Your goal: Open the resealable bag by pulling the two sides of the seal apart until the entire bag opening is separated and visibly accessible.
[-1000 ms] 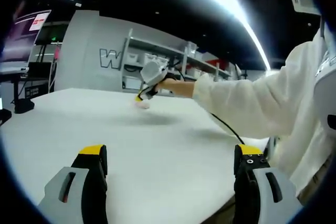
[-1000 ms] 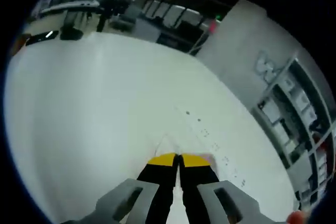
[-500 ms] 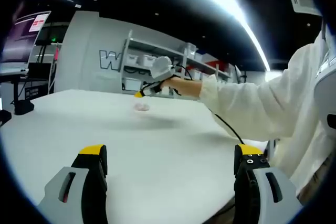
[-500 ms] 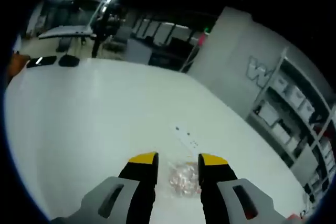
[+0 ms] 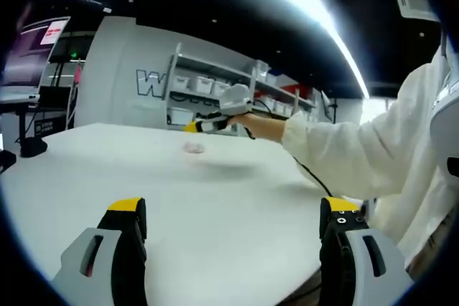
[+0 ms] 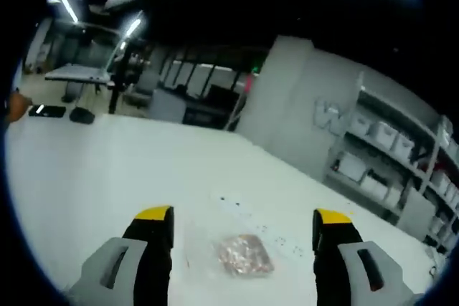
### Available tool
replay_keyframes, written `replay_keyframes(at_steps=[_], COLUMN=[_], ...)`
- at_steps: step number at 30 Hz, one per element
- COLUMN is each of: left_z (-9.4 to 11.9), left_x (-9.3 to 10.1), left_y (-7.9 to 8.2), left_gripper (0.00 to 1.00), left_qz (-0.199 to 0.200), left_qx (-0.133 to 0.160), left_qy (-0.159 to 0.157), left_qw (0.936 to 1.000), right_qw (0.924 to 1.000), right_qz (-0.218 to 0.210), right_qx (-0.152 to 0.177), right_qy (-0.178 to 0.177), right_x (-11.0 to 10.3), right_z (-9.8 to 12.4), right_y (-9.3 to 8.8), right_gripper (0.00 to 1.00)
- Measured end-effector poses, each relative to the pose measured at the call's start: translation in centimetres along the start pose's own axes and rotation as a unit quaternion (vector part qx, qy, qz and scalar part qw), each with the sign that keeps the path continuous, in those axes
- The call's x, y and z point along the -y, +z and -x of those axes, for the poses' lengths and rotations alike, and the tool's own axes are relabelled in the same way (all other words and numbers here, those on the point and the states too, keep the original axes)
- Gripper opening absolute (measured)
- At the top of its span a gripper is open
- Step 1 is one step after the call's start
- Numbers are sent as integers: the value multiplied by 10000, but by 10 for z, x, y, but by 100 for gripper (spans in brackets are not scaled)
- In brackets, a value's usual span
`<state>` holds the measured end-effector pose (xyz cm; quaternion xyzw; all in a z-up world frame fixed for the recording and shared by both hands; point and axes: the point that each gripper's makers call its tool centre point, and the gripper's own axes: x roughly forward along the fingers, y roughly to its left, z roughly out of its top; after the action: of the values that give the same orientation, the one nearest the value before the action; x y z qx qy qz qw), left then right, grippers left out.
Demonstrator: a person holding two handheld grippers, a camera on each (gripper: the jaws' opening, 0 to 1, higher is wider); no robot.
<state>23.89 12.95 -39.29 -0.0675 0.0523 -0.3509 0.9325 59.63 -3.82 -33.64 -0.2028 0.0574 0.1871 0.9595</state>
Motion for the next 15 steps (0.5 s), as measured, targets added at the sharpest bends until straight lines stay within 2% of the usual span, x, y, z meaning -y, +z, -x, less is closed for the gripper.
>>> replay_keyframes(at_steps=[1, 7, 15], left_z=[0, 1, 2], left_x=[0, 0, 0], left_y=[0, 2, 3], left_gripper=[100, 100, 100], left_qz=[-3, -9, -22], left_qx=[-4, 17, 40], left_qy=[-5, 9, 11], left_qw=[10000, 10000, 10000], right_qw=[10000, 9995, 9998], right_qz=[-37, -323, -93], right_qx=[40, -53, -164], right_qy=[-20, 19, 1], right_x=[2, 3, 3], right_z=[-1, 0, 12], right_y=[1, -2, -3], right_gripper=[98, 99, 99])
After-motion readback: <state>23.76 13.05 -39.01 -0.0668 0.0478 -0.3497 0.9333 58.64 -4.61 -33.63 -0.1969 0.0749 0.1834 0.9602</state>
